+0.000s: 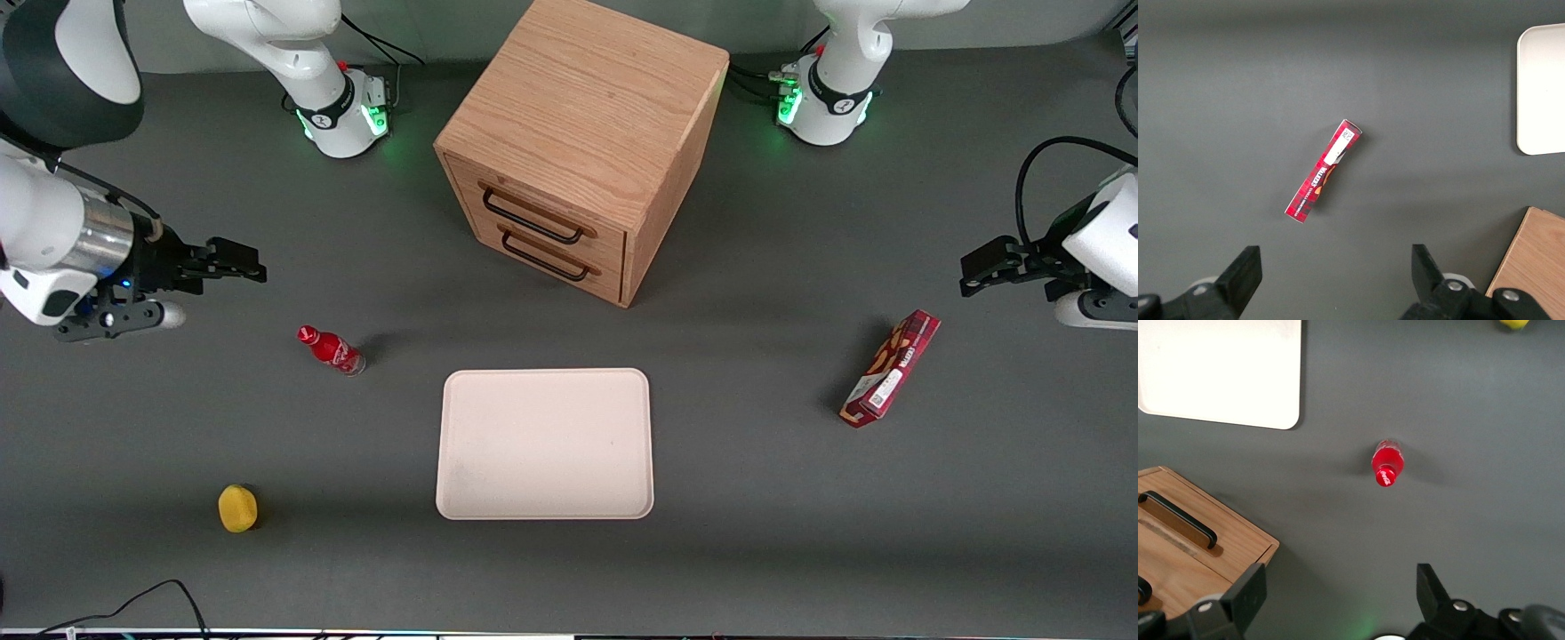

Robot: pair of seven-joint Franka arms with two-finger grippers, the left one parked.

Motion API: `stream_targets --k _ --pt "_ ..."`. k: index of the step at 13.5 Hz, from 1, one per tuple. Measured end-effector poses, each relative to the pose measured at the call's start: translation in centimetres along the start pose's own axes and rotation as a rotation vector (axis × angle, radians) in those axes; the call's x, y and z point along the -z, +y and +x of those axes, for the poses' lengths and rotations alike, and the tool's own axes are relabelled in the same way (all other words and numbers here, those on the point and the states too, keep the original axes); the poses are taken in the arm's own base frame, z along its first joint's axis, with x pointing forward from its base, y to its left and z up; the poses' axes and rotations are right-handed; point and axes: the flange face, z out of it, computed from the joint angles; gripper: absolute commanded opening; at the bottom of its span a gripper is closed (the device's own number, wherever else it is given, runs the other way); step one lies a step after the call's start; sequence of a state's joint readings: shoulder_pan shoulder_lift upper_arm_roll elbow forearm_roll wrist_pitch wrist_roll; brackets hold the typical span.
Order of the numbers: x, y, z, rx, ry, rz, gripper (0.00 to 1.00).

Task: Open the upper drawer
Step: 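Move the right gripper to the upper drawer's black handle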

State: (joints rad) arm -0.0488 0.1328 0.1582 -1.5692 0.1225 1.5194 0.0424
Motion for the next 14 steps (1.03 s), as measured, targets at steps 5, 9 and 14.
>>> stream_targets --k 5,9,14 --pt "-4.8 -5.0 0.9 -0.015 -0.128 -0.02 1.0" --pt "-6.6 -10.2 -0.1 0.088 -0.225 0.058 1.0" --pt "-6.6 -17.3 -1.0 0.242 -0.25 0.184 1.0"
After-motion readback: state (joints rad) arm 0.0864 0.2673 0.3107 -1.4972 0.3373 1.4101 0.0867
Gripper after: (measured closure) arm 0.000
